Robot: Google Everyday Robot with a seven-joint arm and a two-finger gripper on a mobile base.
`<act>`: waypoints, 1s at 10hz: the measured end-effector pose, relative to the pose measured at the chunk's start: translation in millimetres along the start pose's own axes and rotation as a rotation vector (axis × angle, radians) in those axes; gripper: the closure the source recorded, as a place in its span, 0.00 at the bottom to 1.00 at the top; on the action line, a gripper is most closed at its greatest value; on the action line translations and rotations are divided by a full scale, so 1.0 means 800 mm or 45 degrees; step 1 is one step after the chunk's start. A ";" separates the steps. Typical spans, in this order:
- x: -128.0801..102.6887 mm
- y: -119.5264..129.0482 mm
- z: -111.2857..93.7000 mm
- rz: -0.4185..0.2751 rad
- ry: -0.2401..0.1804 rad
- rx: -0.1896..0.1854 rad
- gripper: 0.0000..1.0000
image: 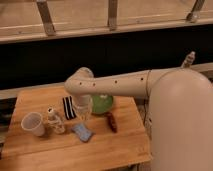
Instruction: Knock the bottle over
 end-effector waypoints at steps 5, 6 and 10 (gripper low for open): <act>0.004 0.041 0.037 -0.151 0.086 -0.014 1.00; -0.003 0.059 0.040 -0.190 0.103 -0.015 1.00; -0.018 0.093 0.047 -0.293 0.144 -0.033 1.00</act>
